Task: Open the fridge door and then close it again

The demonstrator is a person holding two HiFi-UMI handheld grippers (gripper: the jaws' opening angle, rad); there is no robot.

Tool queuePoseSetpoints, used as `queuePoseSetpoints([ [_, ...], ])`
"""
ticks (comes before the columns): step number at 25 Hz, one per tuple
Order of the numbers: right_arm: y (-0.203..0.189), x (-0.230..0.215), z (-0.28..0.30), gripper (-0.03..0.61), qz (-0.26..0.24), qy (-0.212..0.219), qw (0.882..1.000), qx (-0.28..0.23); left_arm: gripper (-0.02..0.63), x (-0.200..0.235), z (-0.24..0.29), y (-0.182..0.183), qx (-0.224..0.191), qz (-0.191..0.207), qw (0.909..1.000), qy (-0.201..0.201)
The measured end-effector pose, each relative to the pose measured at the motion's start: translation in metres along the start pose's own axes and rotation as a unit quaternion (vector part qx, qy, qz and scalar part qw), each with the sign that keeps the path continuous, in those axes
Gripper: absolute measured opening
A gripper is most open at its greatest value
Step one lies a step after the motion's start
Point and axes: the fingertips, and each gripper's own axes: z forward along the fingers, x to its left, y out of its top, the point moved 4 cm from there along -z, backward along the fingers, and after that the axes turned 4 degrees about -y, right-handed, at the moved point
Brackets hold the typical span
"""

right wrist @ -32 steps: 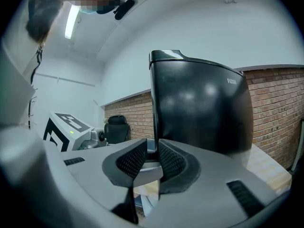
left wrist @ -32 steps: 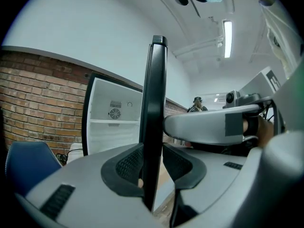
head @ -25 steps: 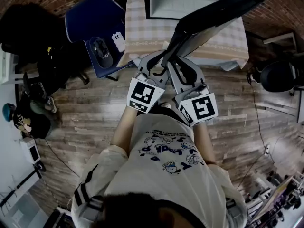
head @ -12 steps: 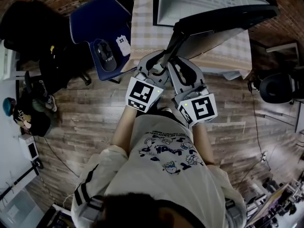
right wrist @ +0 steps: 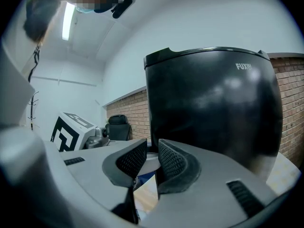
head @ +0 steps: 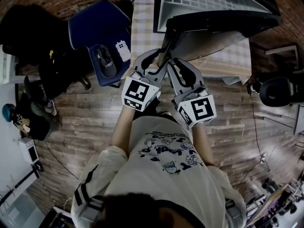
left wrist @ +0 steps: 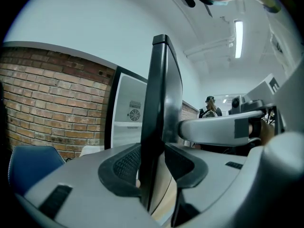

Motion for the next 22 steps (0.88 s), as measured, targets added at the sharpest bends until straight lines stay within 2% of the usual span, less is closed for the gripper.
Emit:
queuePoseSetpoints([
  [17,0.002,-0.034,0.049,0.089,0.017,-0.032,0.999,0.01,0.155,0.065,0.03,0.012,0.003,-0.003,0.9999,0.013],
  [22,0.003,-0.039,0.065,0.089,0.023,-0.039,0.999,0.007,0.153,0.081,0.039,0.012,0.005,-0.003,0.9996,0.028],
])
